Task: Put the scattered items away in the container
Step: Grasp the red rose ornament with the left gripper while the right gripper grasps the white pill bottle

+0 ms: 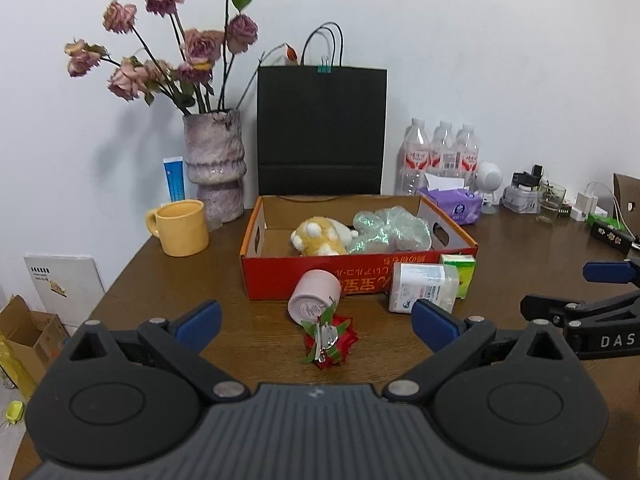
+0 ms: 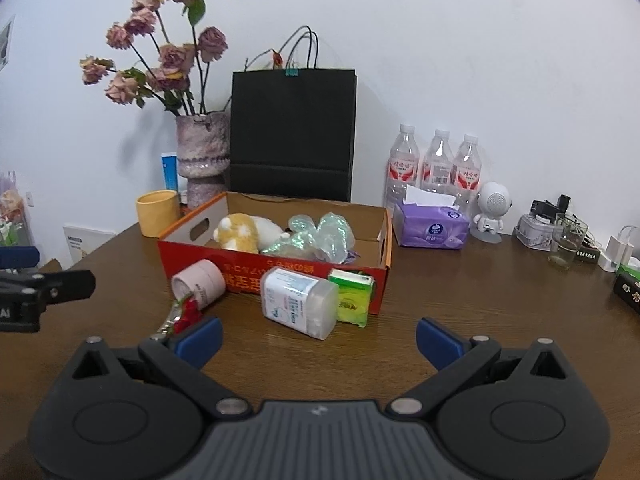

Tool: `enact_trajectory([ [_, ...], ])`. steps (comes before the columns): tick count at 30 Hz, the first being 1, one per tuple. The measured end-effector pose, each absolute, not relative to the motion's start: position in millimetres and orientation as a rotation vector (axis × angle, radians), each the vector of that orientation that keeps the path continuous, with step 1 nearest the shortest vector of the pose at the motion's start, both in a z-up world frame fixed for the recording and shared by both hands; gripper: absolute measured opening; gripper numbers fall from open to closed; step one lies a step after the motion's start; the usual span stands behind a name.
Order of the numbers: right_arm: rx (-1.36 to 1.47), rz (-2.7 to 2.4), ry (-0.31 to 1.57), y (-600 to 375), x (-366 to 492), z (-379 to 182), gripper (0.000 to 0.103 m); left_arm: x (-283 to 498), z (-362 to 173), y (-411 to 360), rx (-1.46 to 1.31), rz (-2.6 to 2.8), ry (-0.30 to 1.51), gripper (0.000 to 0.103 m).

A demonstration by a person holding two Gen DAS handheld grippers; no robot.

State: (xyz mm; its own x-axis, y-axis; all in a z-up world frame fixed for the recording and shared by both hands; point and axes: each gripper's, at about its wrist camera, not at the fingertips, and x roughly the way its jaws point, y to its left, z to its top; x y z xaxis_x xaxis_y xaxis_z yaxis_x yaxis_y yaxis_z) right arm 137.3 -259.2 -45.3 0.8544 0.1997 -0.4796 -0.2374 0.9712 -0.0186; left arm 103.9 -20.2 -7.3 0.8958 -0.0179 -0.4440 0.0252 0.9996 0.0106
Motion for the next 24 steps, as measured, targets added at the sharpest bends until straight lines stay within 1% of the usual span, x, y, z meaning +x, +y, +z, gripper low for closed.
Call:
enact_trajectory([
  [6, -0.076, 0.234, 0.542, -251, 171, -70, 0.103, 132, -29, -21, -0.012, -0.035, 0.520, 0.103],
  [15, -0.066, 0.262, 0.552, -251, 220, -97, 0.103, 182, -74, -21, -0.026, -0.012, 0.652, 0.103],
  [20, -0.099, 0.294, 0.530, -244, 244, -106, 0.103, 204, -89, -20, -0.009, 0.003, 0.674, 0.103],
  [24, -0.068, 0.327, 0.536, -242, 262, -114, 0.102, 220, -100, -20, -0.009, 0.001, 0.702, 0.097],
])
